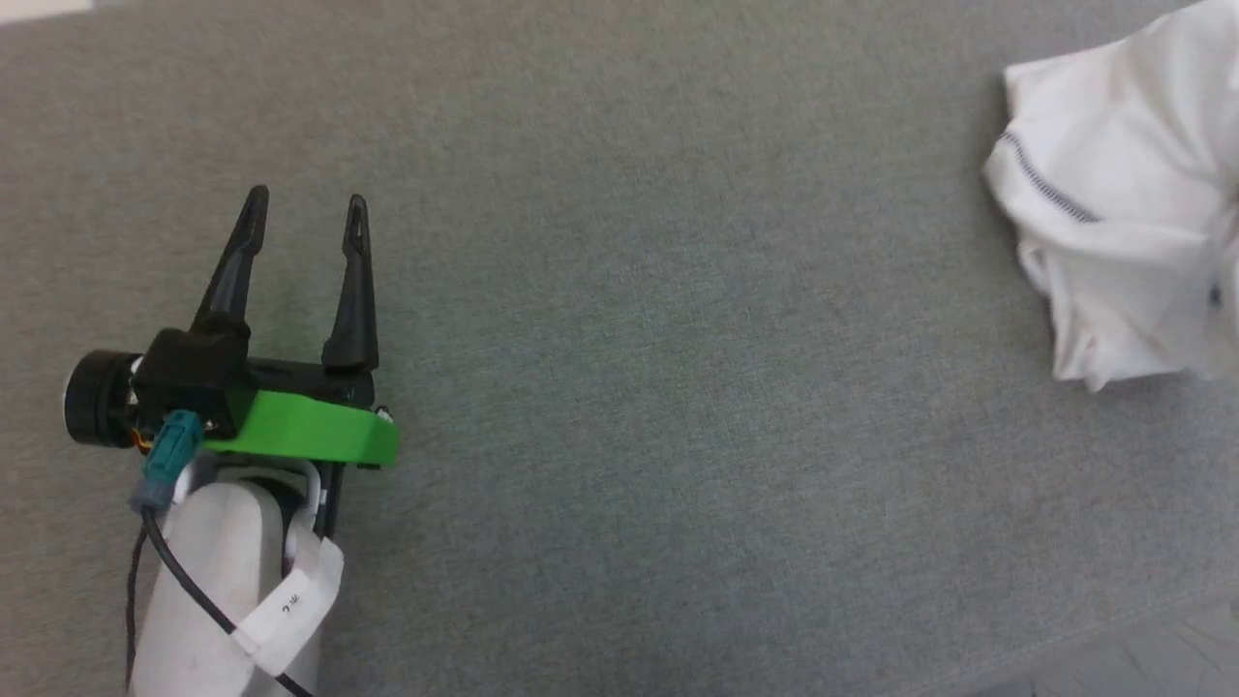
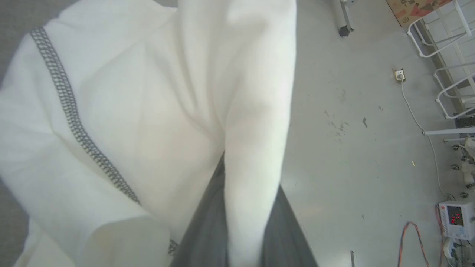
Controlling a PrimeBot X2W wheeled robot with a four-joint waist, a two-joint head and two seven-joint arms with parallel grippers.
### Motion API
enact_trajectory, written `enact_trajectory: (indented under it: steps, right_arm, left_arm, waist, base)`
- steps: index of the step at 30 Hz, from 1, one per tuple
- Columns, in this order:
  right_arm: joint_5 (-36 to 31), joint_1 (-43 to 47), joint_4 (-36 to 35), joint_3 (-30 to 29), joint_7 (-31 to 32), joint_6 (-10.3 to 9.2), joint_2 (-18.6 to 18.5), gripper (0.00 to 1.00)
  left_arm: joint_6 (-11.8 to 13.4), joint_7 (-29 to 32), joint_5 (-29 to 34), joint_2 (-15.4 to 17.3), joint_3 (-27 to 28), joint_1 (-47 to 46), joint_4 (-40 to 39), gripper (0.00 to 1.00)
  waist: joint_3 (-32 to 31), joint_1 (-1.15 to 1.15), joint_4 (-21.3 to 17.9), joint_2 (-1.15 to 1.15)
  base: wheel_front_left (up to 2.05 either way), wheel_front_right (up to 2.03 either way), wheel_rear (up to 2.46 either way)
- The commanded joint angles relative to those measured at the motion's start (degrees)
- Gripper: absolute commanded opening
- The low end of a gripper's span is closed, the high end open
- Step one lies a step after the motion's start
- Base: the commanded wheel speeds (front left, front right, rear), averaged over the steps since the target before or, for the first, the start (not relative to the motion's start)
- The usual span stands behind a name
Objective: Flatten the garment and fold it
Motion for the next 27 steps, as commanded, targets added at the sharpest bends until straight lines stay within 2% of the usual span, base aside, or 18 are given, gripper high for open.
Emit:
enact_trajectory:
  steps: [1, 6, 7, 8, 9, 12, 19, 23, 27]
  right_arm:
    - [-0.9, -1.8, 1.2, -0.7, -1.3, -0.10, 0.1, 0.00]
    - [-4.4, -6.1, 7.5, -3.2, -5.5, -0.10, 0.8, 0.00]
    - [-6.3, -7.7, 10.5, -3.9, -7.4, -0.10, 1.6, 0.40]
    - [-7.0, -8.0, 11.1, -3.8, -8.1, -0.10, 1.6, 0.89]
    - [-7.9, -8.3, 11.8, -3.9, -9.0, -0.10, 1.6, 1.00]
    - [-8.5, -8.6, 13.4, -5.3, -11.9, -0.10, 1.9, 1.00]
    - [-3.7, -5.2, 13.2, -6.3, -19.6, -0.10, 3.0, 1.00]
    - [0.8, -1.3, 9.7, -5.5, -23.8, -0.10, 4.5, 1.00]
    - [6.1, 3.9, 3.2, -3.9, -26.9, -0.10, 6.4, 1.00]
  left_arm:
    - [-0.4, 0.2, 0.5, 0.7, -0.1, -1.2, -0.4, 1.00]
    - [-0.3, 1.0, 0.7, 1.4, -0.6, -1.8, -0.9, 1.00]
    - [-0.2, 1.0, 0.5, 1.3, -0.7, -1.5, -0.8, 1.00]
    - [-0.1, 0.9, 0.4, 1.3, -0.8, -1.4, -0.6, 1.00]
    - [0.0, 0.8, 0.3, 1.2, -0.9, -1.2, -0.3, 1.00]
    - [0.2, 0.1, -0.4, 0.4, -1.1, -0.6, 0.9, 1.00]
    - [0.7, -1.6, -2.4, -1.6, -1.3, 2.0, 4.7, 1.00]
    - [1.0, -2.0, -3.5, -2.4, -1.1, 4.2, 6.6, 1.00]
    - [1.3, -2.2, -4.7, -3.1, -0.7, 6.3, 8.0, 1.00]
  waist:
    - [4.3, -0.01, -2.3, 0.00]
    - [4.9, -0.01, -1.2, 0.00]
    - [4.3, -0.01, -0.5, 0.00]
    - [4.0, -0.01, -0.3, 0.00]
    - [3.3, -0.01, 0.1, 0.00]
    - [1.0, -0.01, 1.3, 0.00]
    - [-6.6, -0.01, 4.3, 0.00]
    - [-11.3, -0.01, 6.2, 0.00]
    - [-15.0, -0.01, 8.0, 0.00]
  base:
    - [0.00, 0.00, 0.00]
    - [0.00, 0.00, 0.00]
    - [0.00, 0.00, 0.00]
    - [0.00, 0.00, 0.00]
    - [0.00, 0.00, 0.00]
    - [0.00, 0.00, 0.00]
    - [0.00, 0.00, 0.00]
    - [0.00, 0.00, 0.00]
    - [0.00, 0.00, 0.00]
